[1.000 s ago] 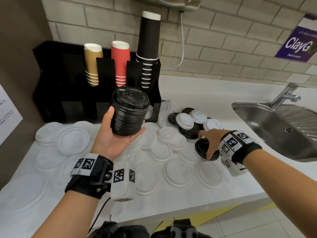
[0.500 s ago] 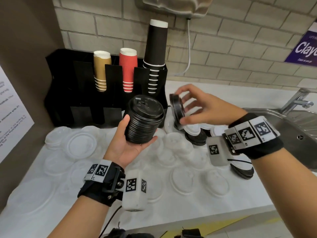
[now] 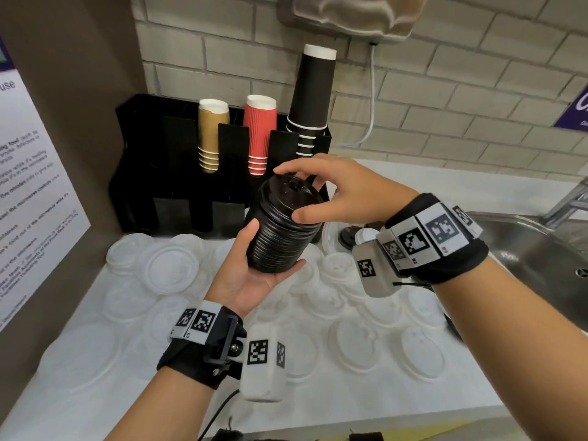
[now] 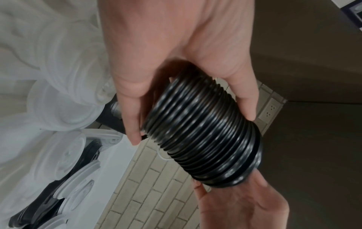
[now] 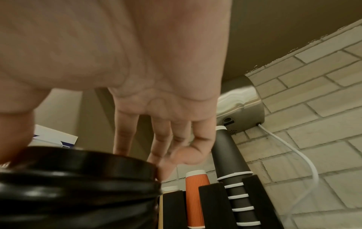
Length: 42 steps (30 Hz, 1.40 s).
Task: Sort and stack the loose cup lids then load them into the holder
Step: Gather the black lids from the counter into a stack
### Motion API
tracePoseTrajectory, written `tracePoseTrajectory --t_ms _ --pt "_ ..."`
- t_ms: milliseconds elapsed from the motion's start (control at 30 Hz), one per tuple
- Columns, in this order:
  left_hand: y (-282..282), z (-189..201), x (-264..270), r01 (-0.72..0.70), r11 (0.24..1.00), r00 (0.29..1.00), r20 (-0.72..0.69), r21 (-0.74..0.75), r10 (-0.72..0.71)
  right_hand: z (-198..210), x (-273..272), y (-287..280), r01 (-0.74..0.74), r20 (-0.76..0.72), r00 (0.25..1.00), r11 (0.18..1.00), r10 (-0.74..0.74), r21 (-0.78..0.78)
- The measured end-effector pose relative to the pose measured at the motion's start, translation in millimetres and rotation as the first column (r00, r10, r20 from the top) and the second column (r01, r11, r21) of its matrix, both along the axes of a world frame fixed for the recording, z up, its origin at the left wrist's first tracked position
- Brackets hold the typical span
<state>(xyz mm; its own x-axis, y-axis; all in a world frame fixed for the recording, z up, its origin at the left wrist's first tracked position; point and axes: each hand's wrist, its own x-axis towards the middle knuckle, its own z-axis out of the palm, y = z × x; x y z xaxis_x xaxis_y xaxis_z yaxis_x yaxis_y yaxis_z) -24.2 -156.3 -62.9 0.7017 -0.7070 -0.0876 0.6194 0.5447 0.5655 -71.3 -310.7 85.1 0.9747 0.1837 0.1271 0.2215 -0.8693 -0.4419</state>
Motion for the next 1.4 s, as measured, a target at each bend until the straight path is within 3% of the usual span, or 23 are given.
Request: tracePoseTrajectory --t_ms 233,600,833,967,1067,1233,1333,1400 --pt "2.9 -0.1 3.7 0.01 1.0 1.0 -0.015 -0.026 -0.011 4.0 4.6 9.8 -0.006 -0.089 0.996 1.0 0.004 -0.018" --pt "14.9 -2.3 6.8 0.077 0.993 0.996 0.049 -0.087 -0.073 -4.0 4.3 25.9 0.014 0.019 1.0 1.0 -0.013 -0.012" --pt "22.5 -2.7 7.9 0.115 0.989 0.993 0.04 -0.094 -0.112 -4.8 2.2 32.0 0.028 -0.013 1.0 0.999 -0.029 -0.018" --pt "24.7 -1.0 9.6 0.113 0.991 0.993 0.033 -0.078 -0.111 -2.0 -9.4 21.5 0.118 0.023 0.992 0.987 -0.121 0.106" --pt "26.5 -1.9 13.6 0.062 0.995 0.998 0.014 -0.082 -0.061 -5.1 -37.3 -13.1 0.347 0.08 0.918 0.885 -0.388 0.311" --pt "27.7 -2.3 24.5 -0.022 0.998 0.999 -0.048 -0.067 0.019 -56.9 -104.3 -82.1 0.648 -0.012 0.637 0.527 -0.771 0.55" --pt "27.1 -2.8 29.2 -0.02 0.999 1.0 -0.019 -0.038 0.019 -88.6 -131.5 -118.2 0.816 -0.167 0.457 0.337 -0.874 0.469" --pt "25.1 -2.5 29.8 -0.028 0.999 1.0 -0.001 -0.024 0.028 -98.4 -138.1 -139.1 0.888 -0.27 0.394 0.287 -0.879 0.359"
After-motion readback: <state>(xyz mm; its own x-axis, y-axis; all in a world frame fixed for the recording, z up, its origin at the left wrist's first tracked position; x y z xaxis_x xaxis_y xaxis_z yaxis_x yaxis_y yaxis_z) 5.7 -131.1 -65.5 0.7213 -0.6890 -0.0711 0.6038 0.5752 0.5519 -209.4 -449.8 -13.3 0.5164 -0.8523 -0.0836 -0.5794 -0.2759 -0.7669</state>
